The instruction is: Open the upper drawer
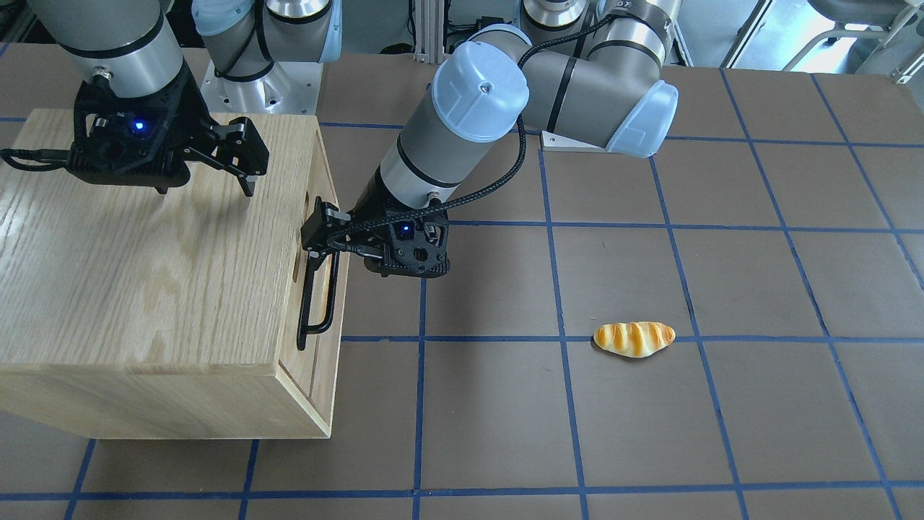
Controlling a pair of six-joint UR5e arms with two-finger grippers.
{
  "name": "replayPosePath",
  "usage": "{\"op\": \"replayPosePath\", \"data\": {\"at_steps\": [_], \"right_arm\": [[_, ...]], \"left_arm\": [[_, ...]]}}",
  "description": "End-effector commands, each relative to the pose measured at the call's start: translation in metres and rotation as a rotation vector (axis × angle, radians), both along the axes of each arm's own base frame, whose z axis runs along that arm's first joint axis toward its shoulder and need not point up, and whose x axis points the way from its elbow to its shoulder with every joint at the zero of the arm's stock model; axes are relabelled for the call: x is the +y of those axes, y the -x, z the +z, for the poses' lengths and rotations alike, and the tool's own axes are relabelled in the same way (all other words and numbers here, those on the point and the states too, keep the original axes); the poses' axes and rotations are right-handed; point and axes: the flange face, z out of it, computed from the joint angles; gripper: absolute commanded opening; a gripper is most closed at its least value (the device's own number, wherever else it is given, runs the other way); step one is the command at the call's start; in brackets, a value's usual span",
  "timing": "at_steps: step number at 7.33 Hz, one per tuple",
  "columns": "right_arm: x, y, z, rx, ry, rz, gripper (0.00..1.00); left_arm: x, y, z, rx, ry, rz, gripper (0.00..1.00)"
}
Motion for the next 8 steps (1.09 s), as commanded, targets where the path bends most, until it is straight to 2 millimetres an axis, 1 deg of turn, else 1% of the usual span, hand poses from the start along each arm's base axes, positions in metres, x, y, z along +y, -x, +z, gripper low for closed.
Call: {"op": "replayPosePath", "data": {"at_steps": [1, 2, 3, 6, 8], "right_arm": [[0.000, 0.000, 0.000, 0.000, 0.000, 0.001, 1.00], [0.000, 0.000, 0.000, 0.000, 0.000, 0.001, 1.00], [0.000, 0.000, 0.000, 0.000, 0.000, 0.001, 1.00], [0.000, 0.000, 0.000, 0.000, 0.000, 0.001, 1.00], [0.000, 0.000, -0.001, 0.000, -0.002, 0.001, 1.00]], "left_arm": [[0.000, 0.000, -0.010, -0.010, -0.002, -0.026, 1.00], [0.001, -0.001, -0.007, -0.010, 0.007, -0.034, 1.00], [0.000, 0.000, -0.011, -0.013, 0.001, -0.036, 1.00], [0.000, -0.004, -0.012, -0.052, 0.029, -0.063, 1.00], [0.002, -0.005, -0.019, -0.060, 0.029, -0.091, 1.00]]}}
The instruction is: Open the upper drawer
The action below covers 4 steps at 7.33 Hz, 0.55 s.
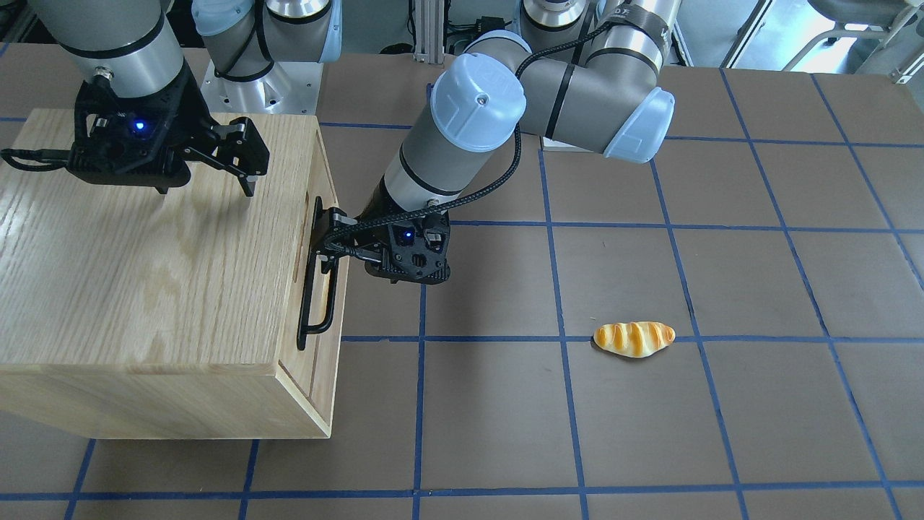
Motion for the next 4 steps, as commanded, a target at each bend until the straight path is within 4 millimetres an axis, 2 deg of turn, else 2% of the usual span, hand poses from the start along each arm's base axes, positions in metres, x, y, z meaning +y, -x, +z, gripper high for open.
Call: {"op": "replayPosePath", "data": {"at_steps": [1, 4], "right_arm": [[0.0000, 0.0000, 0.0002, 0.000, 0.000, 0.001, 1.00], [0.0000, 0.0000, 0.0002, 0.000, 0.000, -0.001, 1.00]], "left_arm": [[0.0022, -0.0022, -0.0048, -0.010, 0.004, -0.025, 1.00], [-0.0004, -0.0106, 0.0006, -0.016, 0.032, -0.068, 1.00]]}}
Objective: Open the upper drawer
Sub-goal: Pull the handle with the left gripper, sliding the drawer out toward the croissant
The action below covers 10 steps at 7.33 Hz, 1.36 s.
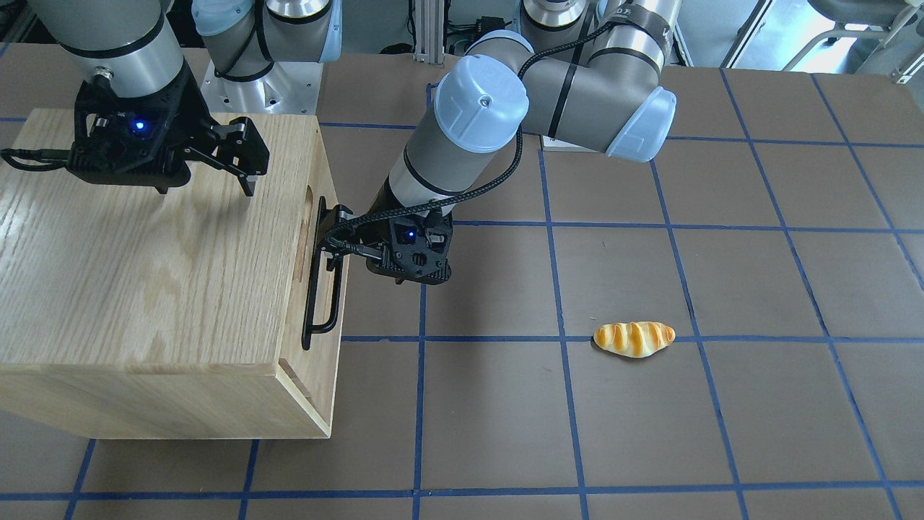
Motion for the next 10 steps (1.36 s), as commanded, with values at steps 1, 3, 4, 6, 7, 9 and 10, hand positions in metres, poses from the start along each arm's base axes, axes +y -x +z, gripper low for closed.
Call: {"op": "replayPosePath", "data": {"at_steps": [1, 3, 4, 6, 7, 9, 10], "right_arm": [[0.000, 0.000, 0.000, 0.000, 0.000, -0.001, 1.00], [0.000, 0.000, 0.000, 0.000, 0.000, 0.000, 1.00], [0.000, 0.000, -0.001, 0.000, -0.001, -0.001, 1.00], [0.000, 0.000, 0.000, 0.000, 0.000, 0.000, 1.00], [0.000, 0.000, -0.001, 0.000, -0.001, -0.001, 1.00], [0.000, 0.000, 0.000, 0.000, 0.000, 0.000, 1.00], [0.000, 0.000, -0.001, 0.000, -0.001, -0.001, 1.00]], "left_arm": [[-0.006, -0.012, 0.002, -0.008, 0.035, -0.057, 1.00], [-0.008, -0.018, 0.000, -0.032, 0.039, -0.072, 1.00], [-0.009, -0.033, 0.000, -0.067, 0.035, -0.097, 1.00], [-0.009, -0.045, -0.002, -0.072, 0.040, -0.119, 1.00], [-0.012, -0.053, 0.001, -0.073, 0.050, -0.122, 1.00], [-0.015, -0.069, 0.007, -0.078, 0.057, -0.127, 1.00], [-0.014, -0.077, 0.008, -0.080, 0.057, -0.126, 1.00]]}}
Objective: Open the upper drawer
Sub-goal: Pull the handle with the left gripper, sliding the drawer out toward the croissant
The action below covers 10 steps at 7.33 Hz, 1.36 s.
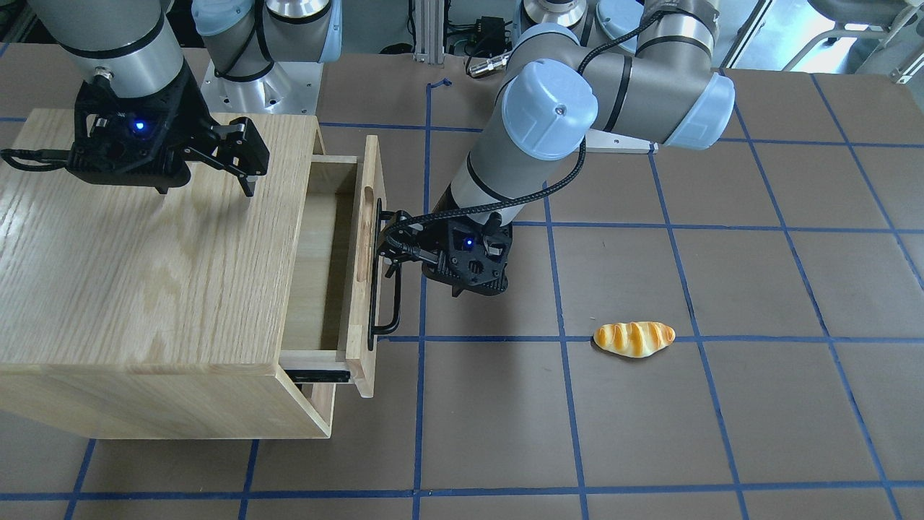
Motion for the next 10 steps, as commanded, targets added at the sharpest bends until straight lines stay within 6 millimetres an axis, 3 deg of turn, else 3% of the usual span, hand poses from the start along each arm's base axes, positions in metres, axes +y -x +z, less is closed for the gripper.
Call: {"op": "replayPosePath", "data": {"at_steps": [1, 5, 7, 10], "right_arm": [[0.000, 0.001, 0.000, 0.000, 0.000, -0.002, 1.00], [0.000, 0.000, 0.000, 0.000, 0.000, -0.001, 1.00], [0.000, 0.000, 0.000, 0.000, 0.000, 0.001, 1.00], [0.000, 0.000, 0.000, 0.000, 0.001, -0.001, 1.00]], "left_arm": [[0.002, -0.019, 0.000, -0.005, 0.003, -0.006, 1.00], [0.001, -0.043, 0.001, -0.015, 0.028, -0.044, 1.00], [-0.006, -0.063, 0.011, -0.014, 0.051, -0.022, 1.00], [0.000, -0.076, 0.000, -0.028, 0.054, -0.071, 1.00]]}}
